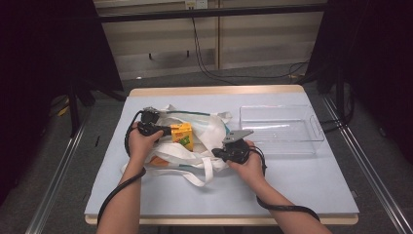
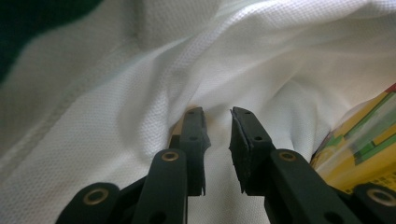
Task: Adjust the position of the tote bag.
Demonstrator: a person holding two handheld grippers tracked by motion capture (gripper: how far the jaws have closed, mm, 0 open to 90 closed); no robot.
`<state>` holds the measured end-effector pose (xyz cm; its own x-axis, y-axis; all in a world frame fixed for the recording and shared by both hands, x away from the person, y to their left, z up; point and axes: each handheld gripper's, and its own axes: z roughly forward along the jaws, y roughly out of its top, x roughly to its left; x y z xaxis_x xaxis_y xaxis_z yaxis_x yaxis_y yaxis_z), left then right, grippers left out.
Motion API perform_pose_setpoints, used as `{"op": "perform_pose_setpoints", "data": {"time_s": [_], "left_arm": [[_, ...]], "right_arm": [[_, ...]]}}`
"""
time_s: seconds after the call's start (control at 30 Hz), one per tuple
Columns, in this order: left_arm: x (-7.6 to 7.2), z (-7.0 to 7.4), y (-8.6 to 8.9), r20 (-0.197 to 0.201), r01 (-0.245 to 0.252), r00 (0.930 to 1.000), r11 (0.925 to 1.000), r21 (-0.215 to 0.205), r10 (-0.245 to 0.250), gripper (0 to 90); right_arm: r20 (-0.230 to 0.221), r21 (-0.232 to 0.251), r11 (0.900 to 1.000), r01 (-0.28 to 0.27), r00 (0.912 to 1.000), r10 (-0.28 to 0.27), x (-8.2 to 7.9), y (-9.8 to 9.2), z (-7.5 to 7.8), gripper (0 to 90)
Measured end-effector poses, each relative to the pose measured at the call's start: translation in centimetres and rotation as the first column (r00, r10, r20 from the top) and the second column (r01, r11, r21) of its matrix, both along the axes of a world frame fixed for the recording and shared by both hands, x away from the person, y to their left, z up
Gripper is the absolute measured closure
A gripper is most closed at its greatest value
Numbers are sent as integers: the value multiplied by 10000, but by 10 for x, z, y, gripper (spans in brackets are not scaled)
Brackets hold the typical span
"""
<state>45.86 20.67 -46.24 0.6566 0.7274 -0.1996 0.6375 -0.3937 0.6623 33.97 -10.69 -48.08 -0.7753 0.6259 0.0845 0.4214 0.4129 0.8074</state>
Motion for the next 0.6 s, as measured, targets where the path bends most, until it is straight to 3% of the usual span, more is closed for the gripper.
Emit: {"op": "perform_pose_setpoints", "data": {"time_s": [0.17,0.23,0.27,0.37,0.57,0.6], "left_arm": [[-1,0,1,-85,32,10000,9999,-140,-33,754],[-1,2,2,10,173,9999,9999,10,-173,752],[-1,3,2,-95,70,9999,9997,-245,-72,752],[-2,-2,2,5,-54,10000,9996,-265,54,752],[-3,-4,3,41,156,9999,9999,58,-156,752],[-4,-5,2,63,66,10000,10000,-73,-66,752]], "right_arm": [[-62,62,10000,41,10000,-40,1,1,-2,900],[-62,94,10000,16,10000,-15,1,0,-2,900],[-61,79,10000,49,10000,-49,0,0,-2,900],[-80,184,9998,74,9999,-72,1,-1,-3,900],[-75,166,9999,7,10000,-5,2,0,-3,900],[-48,157,9999,6,10000,-6,1,0,-3,900]]}}
